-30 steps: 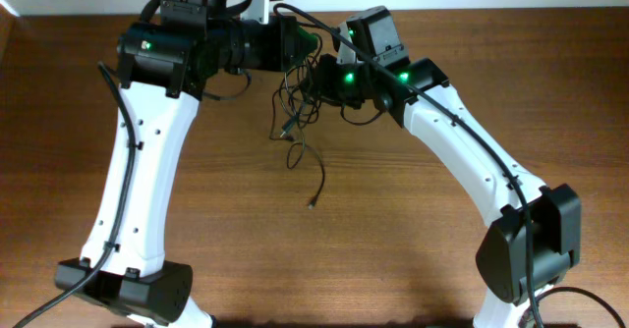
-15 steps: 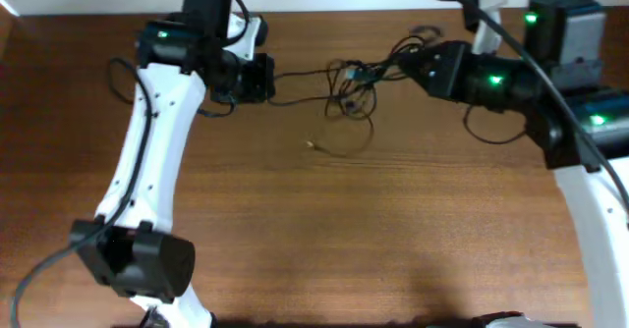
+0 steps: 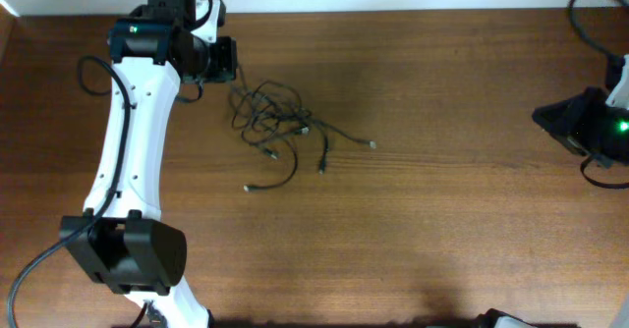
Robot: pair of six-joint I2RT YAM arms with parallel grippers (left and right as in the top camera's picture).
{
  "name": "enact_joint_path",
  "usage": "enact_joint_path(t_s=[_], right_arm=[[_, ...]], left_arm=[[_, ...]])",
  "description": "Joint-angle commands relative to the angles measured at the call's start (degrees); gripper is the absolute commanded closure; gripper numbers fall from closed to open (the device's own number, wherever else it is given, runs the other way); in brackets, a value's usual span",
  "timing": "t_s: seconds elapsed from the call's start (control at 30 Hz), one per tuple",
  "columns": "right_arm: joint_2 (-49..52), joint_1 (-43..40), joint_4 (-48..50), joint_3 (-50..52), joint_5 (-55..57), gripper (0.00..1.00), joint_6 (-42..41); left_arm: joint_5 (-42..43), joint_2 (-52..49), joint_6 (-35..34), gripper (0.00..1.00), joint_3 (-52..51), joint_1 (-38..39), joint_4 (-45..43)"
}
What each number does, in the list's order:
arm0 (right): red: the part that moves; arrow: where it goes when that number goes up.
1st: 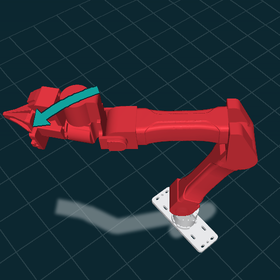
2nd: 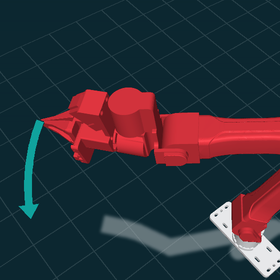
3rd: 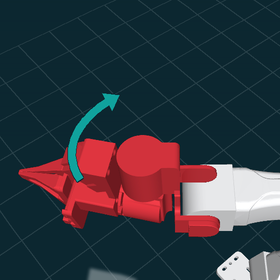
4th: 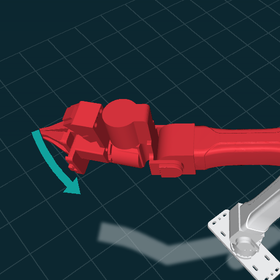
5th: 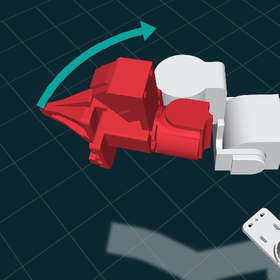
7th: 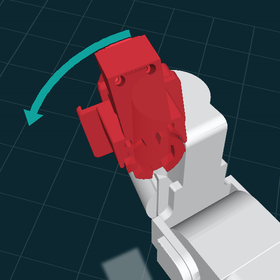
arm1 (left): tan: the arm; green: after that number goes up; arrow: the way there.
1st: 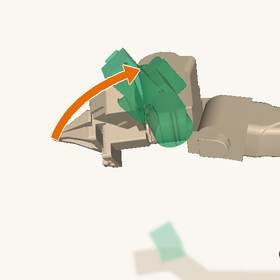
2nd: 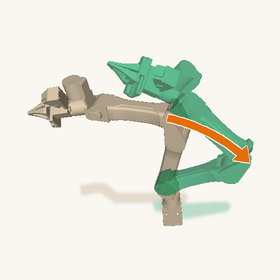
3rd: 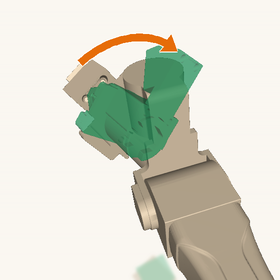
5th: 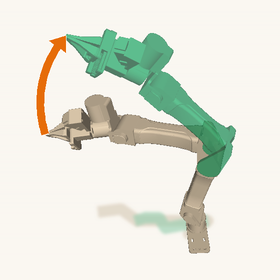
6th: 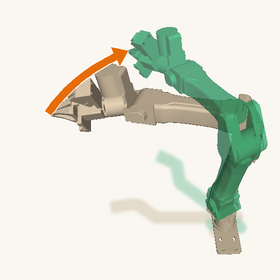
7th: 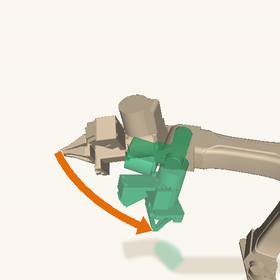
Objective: Untangle cables
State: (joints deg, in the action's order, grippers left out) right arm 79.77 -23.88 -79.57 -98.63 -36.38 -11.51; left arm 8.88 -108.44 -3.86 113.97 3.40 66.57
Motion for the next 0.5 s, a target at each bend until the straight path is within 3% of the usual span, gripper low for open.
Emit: enact_joint_path(t_s=[0.0,0.07,0.1,0.13,0.23,0.4,0.47], right_arm=[[0.1,3.5,-1.0,-0.3,9.1,0.96,4.2],[0.8,7.1,-0.8,-0.3,8.9,0.9,5.2],[1.3,9.6,-0.6,-0.3,8.5,0.71,5.3],[1.8,11.8,-0.3,-0.3,8.6,0.61,5.4],[5.3,22.6,3.4,-0.3,7.7,0.45,5.0],[12.4,34.5,16.3,-0.3,7.3,0.41,-8.3],[16.4,38.2,21.0,-0.3,7.3,0.41,-9.2]], left_arm=[[14.7,2.4,3.0,1.0,2.1,0.6,-1.9],[23.1,3.2,3.3,1.0,2.4,1.1,-3.6],[27.8,4.0,3.3,1.0,3.8,1.1,-4.3],[31.2,4.6,3.3,1.0,5.1,1.1,-4.5],[41.9,6.8,3.2,1.0,8.3,1.1,-4.4],[45.4,7.7,0.6,1.0,8.3,1.4,-4.5],[45.4,7.7,0.2,1.0,8.3,2.2,-4.9]])
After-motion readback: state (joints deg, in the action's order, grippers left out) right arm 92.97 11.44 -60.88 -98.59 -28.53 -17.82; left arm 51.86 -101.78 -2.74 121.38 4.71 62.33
